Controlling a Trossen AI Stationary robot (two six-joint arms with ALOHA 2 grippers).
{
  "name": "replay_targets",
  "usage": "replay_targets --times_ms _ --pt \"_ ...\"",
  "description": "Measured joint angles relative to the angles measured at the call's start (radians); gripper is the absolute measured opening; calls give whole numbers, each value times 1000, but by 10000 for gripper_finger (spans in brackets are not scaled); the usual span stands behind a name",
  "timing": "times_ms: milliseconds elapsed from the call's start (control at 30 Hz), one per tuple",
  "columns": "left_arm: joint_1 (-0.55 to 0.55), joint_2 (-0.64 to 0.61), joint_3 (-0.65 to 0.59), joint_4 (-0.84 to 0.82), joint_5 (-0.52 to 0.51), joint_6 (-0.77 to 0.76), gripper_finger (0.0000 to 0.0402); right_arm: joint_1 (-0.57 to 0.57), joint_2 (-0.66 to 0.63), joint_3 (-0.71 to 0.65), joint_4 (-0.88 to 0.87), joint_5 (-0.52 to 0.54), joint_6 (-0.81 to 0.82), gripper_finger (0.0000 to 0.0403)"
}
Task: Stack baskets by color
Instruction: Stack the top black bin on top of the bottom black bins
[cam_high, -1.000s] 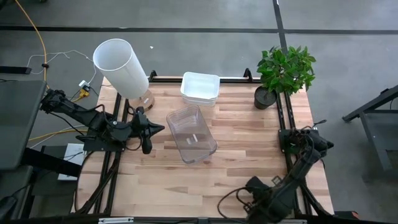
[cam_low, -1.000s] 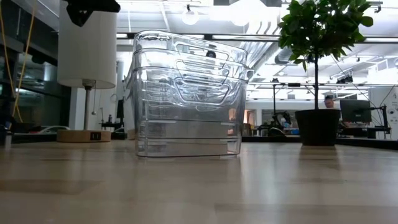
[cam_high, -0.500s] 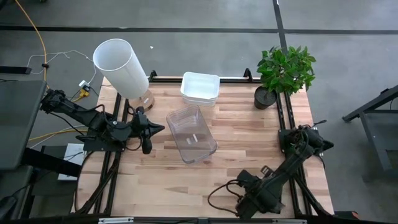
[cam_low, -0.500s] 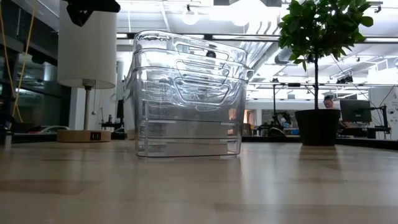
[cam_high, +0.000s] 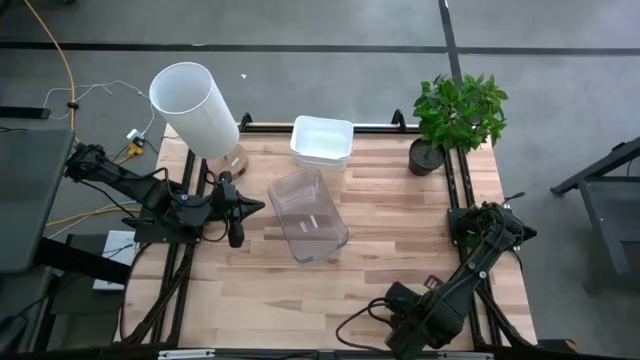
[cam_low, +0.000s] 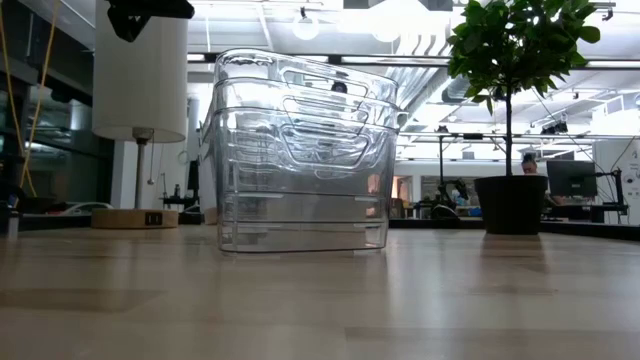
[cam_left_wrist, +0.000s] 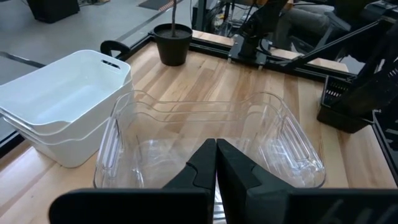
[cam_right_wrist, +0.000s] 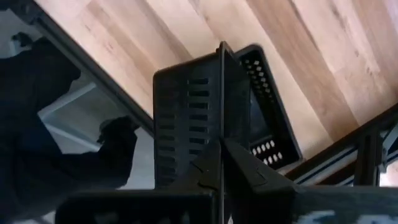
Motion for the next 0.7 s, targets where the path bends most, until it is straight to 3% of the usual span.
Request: replay_targets --times_ms 200,467,567,700 --pt "0 0 0 0 -3 0 0 11 -1 4 0 -28 3 0" --pt "0 0 0 0 -6 0 0 28 -1 2 0 61 16 5" --pt "0 0 0 0 -6 -2 0 28 -1 2 0 81 16 29" --pt "0 0 0 0 -6 -4 0 28 -1 2 0 126 -16 92"
